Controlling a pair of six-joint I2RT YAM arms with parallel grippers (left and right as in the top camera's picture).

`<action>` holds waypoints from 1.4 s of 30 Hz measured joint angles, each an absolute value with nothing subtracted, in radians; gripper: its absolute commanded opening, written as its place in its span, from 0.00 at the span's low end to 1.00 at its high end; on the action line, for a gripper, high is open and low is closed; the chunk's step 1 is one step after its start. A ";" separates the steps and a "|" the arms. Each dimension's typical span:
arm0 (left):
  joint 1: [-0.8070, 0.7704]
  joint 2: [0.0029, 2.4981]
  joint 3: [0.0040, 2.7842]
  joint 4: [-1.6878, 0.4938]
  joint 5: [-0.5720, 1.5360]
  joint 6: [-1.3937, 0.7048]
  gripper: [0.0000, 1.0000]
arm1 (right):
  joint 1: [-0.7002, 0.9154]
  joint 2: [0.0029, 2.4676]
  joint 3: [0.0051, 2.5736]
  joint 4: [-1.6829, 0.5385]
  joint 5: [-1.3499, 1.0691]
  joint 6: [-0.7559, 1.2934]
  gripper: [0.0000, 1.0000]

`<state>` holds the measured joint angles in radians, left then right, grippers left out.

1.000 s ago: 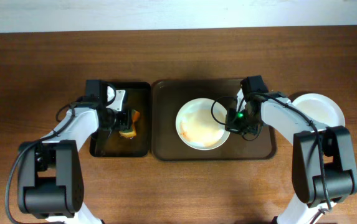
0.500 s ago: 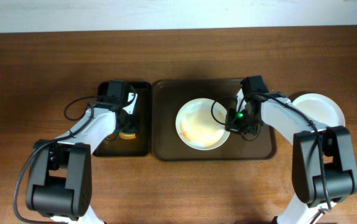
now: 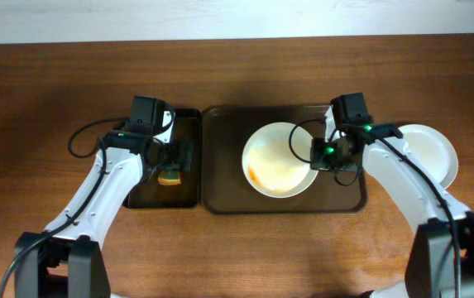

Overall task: Clean dirty plates on tray and stack at the side
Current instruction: 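Lower the sponge into the water tray and release it, then carry the last plate right and stack it on the pile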

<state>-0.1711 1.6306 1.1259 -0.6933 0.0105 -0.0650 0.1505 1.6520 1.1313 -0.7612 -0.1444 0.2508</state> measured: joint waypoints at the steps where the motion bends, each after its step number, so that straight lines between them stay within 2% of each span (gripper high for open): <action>1: -0.171 1.631 1.126 -0.693 0.010 -0.065 1.00 | 0.152 1.636 1.131 -0.772 -0.106 0.250 0.04; 4: -0.171 1.631 1.126 -0.693 0.010 -0.065 1.00 | 0.201 1.579 1.131 -0.779 0.084 0.250 0.04; 10: -0.171 1.631 1.126 -0.693 0.010 -0.065 1.00 | 0.508 1.541 1.131 -0.770 0.511 0.242 0.04; 15: -0.171 1.631 1.126 -0.693 0.010 -0.065 1.00 | 0.721 1.541 1.131 -0.679 0.894 0.234 0.04; 20: -0.171 1.631 1.126 -0.693 0.010 -0.065 1.00 | 0.756 1.541 1.131 -0.653 1.075 0.232 0.04; 31: -0.171 1.631 1.126 -0.693 0.010 -0.065 1.00 | 0.756 1.541 1.131 -0.649 1.143 0.233 0.04; 34: -0.171 1.631 1.126 -0.693 0.010 -0.065 1.00 | 0.730 1.541 1.131 -0.649 0.992 0.286 0.04; 38: -0.171 1.631 1.126 -0.693 0.010 -0.065 1.00 | 0.554 1.541 1.131 -0.649 0.702 0.399 0.04; 41: -0.171 1.631 1.126 -0.694 0.010 -0.065 1.00 | 0.349 1.541 1.131 -0.655 0.512 0.435 0.04; 42: -0.171 1.631 1.126 -0.694 0.010 -0.065 1.00 | 0.192 1.541 1.131 -0.670 0.391 0.442 0.04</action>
<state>-0.1711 1.6306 1.1259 -0.6937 0.0105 -0.0650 0.1921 1.5406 1.1313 -0.6697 0.3908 0.4423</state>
